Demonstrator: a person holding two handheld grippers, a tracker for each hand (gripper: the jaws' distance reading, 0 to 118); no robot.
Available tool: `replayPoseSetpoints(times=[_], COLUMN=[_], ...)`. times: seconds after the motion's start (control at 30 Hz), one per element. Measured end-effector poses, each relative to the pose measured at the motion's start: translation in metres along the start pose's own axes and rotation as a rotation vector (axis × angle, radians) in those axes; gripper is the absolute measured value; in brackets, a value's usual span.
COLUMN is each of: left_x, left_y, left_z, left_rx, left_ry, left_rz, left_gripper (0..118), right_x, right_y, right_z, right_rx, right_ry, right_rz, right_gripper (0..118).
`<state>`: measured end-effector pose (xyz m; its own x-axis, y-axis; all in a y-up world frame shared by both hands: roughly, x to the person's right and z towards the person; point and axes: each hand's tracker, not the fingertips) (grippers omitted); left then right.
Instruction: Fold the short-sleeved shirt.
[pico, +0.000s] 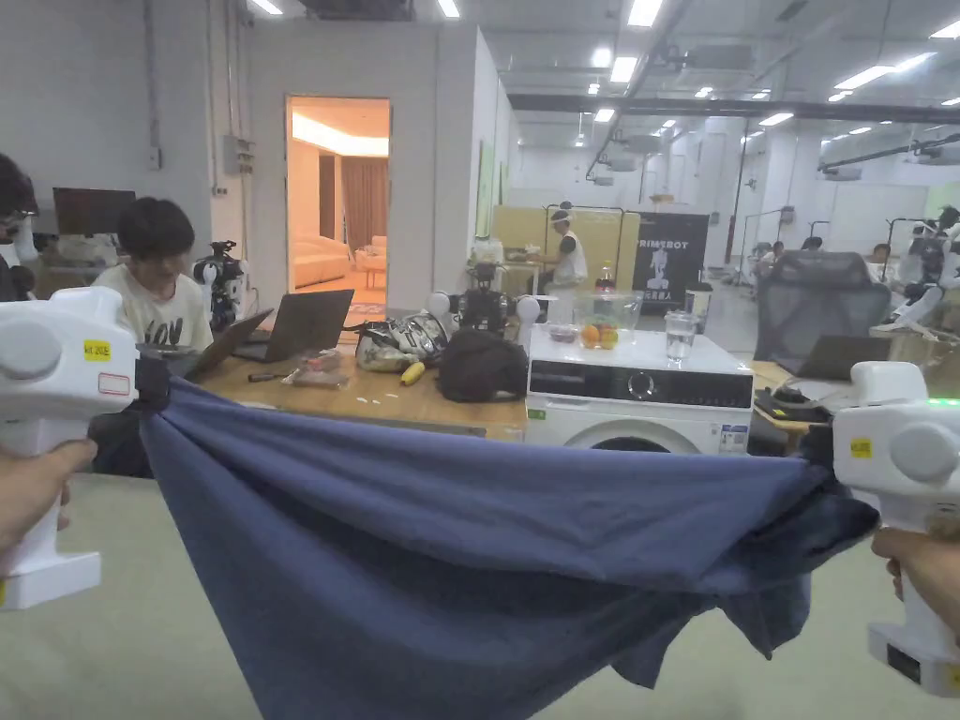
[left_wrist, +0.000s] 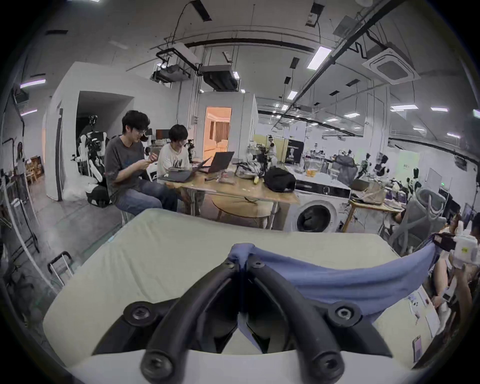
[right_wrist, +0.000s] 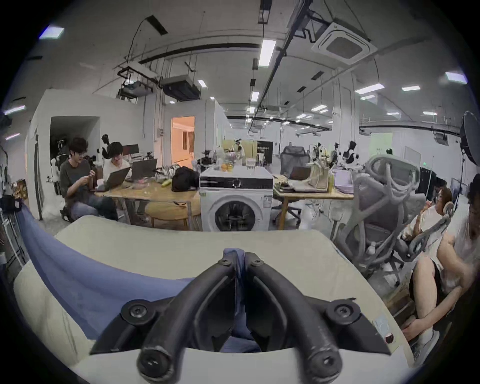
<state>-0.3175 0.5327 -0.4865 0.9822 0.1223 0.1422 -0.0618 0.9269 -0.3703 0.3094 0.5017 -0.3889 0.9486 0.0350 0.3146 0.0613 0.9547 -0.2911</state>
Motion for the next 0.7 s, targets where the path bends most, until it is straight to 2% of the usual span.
replayPoseSetpoints(times=[0.17, 0.3, 0.4, 0.6, 0.7], left_x=[0.001, -0.004, -0.011, -0.02, -0.021], left_y=[0.016, -0.002, -0.032, -0.139, -0.196], left_z=[0.0, -0.001, 0.0, 0.02, 0.039], left_rx=[0.033, 0.024, -0.014, -0.117, -0.15], left_ry=[0.008, 0.008, -0.001, -0.04, -0.047], left_rz=[-0.022, -0.036, -0.023, 0.005, -0.057], left_gripper=[0, 0, 0, 0, 0], right_x=[-0.01, -0.018, -0.02, -0.008, -0.004], right_y=[0.014, -0.007, -0.042, -0.148, -0.207], right_z=[-0.011, -0.014, -0.012, 0.005, 0.029], right_rx=[0.042, 0.019, -0.029, -0.201, -0.247], right_ry=[-0.001, 0.0, 0.009, 0.034, 0.031], right_rz=[0.001, 0.034, 0.056, 0.096, 0.1], right_gripper=[2, 2, 2, 2, 2])
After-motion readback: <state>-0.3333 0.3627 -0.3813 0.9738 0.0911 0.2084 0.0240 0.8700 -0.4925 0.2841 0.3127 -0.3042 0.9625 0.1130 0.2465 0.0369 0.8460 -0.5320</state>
